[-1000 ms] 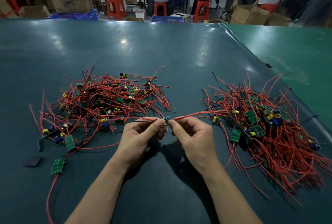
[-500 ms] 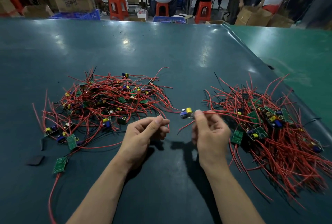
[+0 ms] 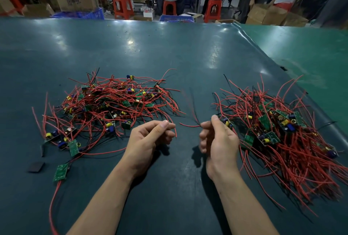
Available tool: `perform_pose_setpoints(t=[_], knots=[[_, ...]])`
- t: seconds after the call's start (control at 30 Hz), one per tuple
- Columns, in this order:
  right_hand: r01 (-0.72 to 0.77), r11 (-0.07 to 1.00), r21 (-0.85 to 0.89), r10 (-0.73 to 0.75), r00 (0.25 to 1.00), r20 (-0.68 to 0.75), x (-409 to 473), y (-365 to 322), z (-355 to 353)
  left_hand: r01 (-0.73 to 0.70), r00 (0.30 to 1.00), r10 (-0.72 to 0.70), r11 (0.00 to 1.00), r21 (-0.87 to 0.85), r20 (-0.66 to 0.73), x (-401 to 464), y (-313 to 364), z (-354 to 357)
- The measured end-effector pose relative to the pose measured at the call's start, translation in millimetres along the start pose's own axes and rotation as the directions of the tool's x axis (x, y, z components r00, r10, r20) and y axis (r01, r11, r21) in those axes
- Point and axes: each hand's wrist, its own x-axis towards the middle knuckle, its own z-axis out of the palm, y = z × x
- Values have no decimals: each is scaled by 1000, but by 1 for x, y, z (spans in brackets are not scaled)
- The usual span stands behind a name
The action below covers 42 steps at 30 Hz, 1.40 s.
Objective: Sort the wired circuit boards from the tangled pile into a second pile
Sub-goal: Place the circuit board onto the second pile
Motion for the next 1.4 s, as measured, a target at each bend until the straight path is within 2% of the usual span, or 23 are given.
perform_pose_setpoints(t=[0.1, 0.2, 0.33, 0.43, 0.53, 0.6, 0.67, 0.73, 0.8, 0.83, 0.9, 0.93, 1.0, 1.03, 1.1, 1.17, 1.23, 1.4], knots=[[57, 998, -27, -57, 998, 5, 0, -1, -3, 10, 1000, -10, 1000, -19, 0, 1, 0, -1], [227, 965, -133, -222, 974, 46, -2, -1, -5, 21, 1000, -21, 999, -27, 2, 1, 1, -1], [451, 820, -351, -404, 892, 203, -15, 0, 5, 19, 1000, -19, 1000, -16, 8, 1, 2, 1], [617, 710, -341, -489, 779, 392, -29, 0, 22, -5, 1000, 5, 1000, -17, 10, 3, 1, 2], [720, 600, -348, -437, 660, 612, -40, 6, 41, -42, 999, 41, 997, -59, -14, 5, 0, 0], [722, 593, -357, -370, 638, 675, -39, 14, 44, -52, 999, 52, 999, -8, -4, 4, 0, -1], [659, 654, -371, -314, 683, 659, -35, 21, 34, -52, 998, 55, 994, 100, -26, 2, -1, 0], [543, 755, -368, -244, 753, 611, -29, 25, 22, -96, 990, 118, 965, 244, -78, 0, -3, 3], [486, 794, -366, -223, 792, 568, -24, 27, 16, -182, 965, 244, 887, 424, -94, -3, -7, 6], [485, 793, -368, -229, 798, 557, -23, 28, 16, -250, 934, 347, 804, 539, -84, -5, -9, 6], [475, 793, -382, -224, 810, 542, -22, 29, 20, -370, 812, 583, 542, 754, -20, -6, -10, 3], [462, 794, -395, -214, 821, 529, -21, 30, 21, -386, 747, 664, 403, 830, 25, -4, -10, 1], [445, 783, -434, -205, 844, 495, -17, 33, 20, -293, 665, 745, 193, 936, 54, 1, -8, -5], [438, 776, -454, -201, 854, 479, -14, 34, 19, -189, 647, 762, 143, 972, 13, 4, -6, -9], [418, 779, -467, -188, 867, 462, -12, 34, 18, 41, 652, 747, 138, 990, -131, 9, -3, -20], [408, 781, -472, -169, 867, 469, -12, 33, 19, 196, 733, 631, 164, 967, -255, 9, -1, -27], [404, 776, -485, -153, 865, 477, -13, 33, 19, 267, 780, 541, 167, 949, -315, 8, -3, -29], [404, 775, -486, -157, 868, 472, -12, 32, 19, 320, 753, 545, 185, 929, -368, 10, -2, -27]])
